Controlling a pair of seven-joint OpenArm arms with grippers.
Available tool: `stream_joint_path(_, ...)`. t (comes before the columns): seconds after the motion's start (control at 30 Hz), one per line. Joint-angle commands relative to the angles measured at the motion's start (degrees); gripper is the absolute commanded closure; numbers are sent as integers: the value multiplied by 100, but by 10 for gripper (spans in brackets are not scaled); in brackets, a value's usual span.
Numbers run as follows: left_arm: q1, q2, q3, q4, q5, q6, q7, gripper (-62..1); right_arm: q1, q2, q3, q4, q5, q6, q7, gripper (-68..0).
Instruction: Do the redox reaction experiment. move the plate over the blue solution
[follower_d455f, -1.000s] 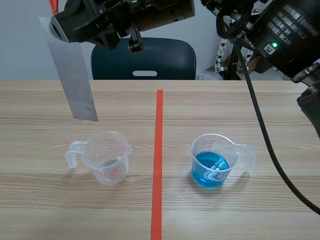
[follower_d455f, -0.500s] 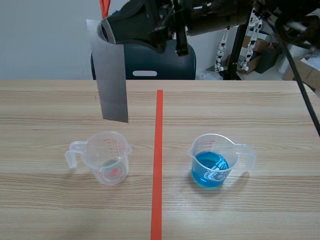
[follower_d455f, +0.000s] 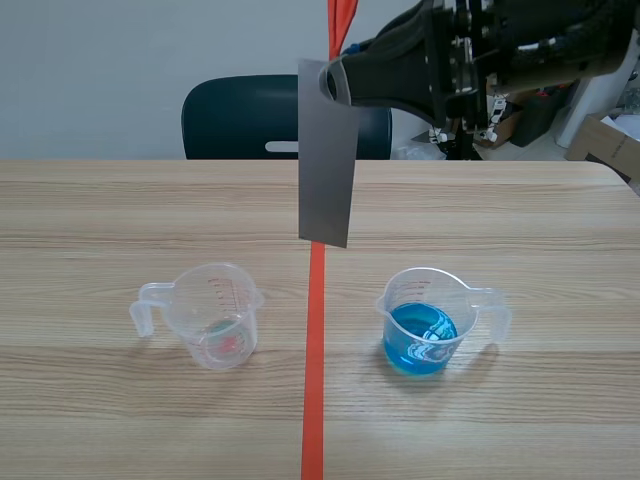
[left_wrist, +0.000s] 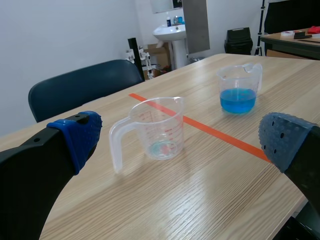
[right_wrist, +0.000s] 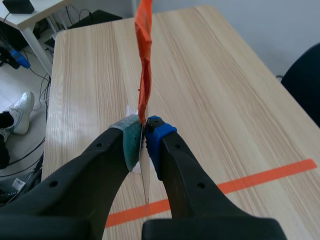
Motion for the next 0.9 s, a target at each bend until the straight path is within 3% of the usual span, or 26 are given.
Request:
stream_joint_path(0.0,-11,-120,50,107,-39,-240,-260,-623,15,87,61,77,26,68,68,-6)
stream_joint_path(0.17,-260,-334,140,271,-39,-1241,-260,-623,-380,400,317,85,20,68,260,-6)
stream_joint_path(0.3,-444,-472,140,472,-22,-1886,-232,-611,-953,459,992,87,-236,68,249,-6)
stream_joint_path(0.4,-614,-520,140,654,103,-2201,101,-441,-1384,457,1572,111,-302,68,122,-6)
stream_joint_path(0.67,-1080,-496,140,1340,560,-2306,1123,-14,-2258,470,2612,662,-361,68,-389,-6)
stream_joint_path(0.87,-1506,-293,197,1836,573,-2306,2157,-15,-2833,470,3032,1154,-363,68,-595,-6)
